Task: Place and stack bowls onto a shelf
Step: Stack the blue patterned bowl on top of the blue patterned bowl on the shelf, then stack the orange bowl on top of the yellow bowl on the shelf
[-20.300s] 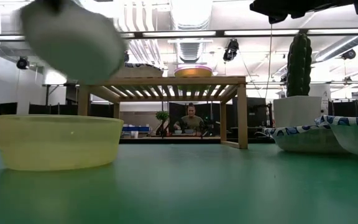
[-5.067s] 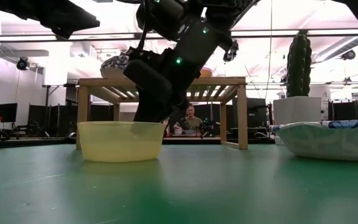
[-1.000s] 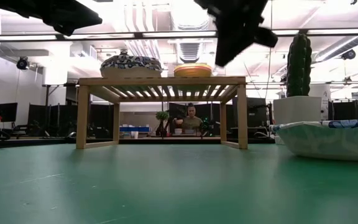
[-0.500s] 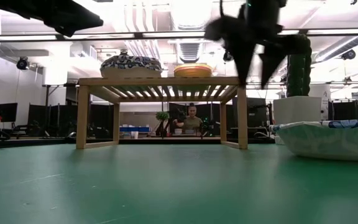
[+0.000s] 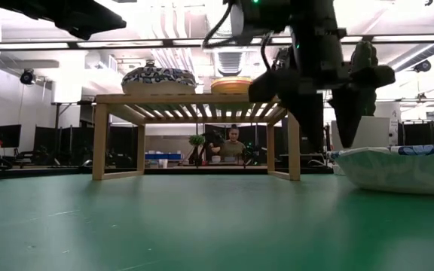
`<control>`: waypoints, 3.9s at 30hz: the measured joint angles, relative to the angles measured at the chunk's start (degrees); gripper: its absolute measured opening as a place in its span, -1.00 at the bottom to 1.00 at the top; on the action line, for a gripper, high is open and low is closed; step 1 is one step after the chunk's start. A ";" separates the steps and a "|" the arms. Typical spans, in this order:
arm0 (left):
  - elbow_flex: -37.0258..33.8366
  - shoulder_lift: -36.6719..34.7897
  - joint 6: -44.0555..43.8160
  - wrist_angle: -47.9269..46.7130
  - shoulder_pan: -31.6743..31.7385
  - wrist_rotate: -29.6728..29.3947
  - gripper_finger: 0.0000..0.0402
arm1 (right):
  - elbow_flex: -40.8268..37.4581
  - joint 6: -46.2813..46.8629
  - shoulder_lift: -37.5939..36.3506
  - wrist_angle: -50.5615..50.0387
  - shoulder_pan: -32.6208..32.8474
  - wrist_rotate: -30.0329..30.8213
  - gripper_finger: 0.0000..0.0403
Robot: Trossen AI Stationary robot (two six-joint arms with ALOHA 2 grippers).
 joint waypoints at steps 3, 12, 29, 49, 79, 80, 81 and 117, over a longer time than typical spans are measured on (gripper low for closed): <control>0.06 0.00 0.01 0.01 0.00 0.00 -0.47 | -0.05 -0.37 0.99 0.26 -0.38 -0.88 0.01; 0.06 -0.04 -0.01 0.03 0.00 -0.02 -0.47 | -0.25 -0.37 1.16 1.06 -0.83 -1.99 -0.30; 0.06 -0.07 -0.01 0.05 0.00 -0.04 -0.47 | 2.74 -14.32 1.76 3.93 0.01 -2.54 -0.95; 1.28 -2.81 -0.40 6.65 -0.42 0.04 -0.47 | 33.26 -85.84 1.57 18.96 6.83 12.38 -0.96; 1.50 -7.82 -4.78 4.12 -1.60 0.16 -0.47 | 40.93 -113.14 7.93 28.66 -21.57 10.13 -0.96; 1.50 -7.80 -4.65 4.09 -1.60 0.15 -0.47 | 40.91 -113.52 8.38 28.85 -21.57 10.11 -0.96; 1.50 -7.80 -4.50 4.09 -1.58 0.16 -0.47 | 40.91 -113.89 8.66 29.47 -21.57 10.11 -0.96; 2.14 3.98 -39.32 0.05 -1.58 2.93 -0.47 | -12.56 -97.12 -24.38 40.92 -9.06 -2.52 -0.44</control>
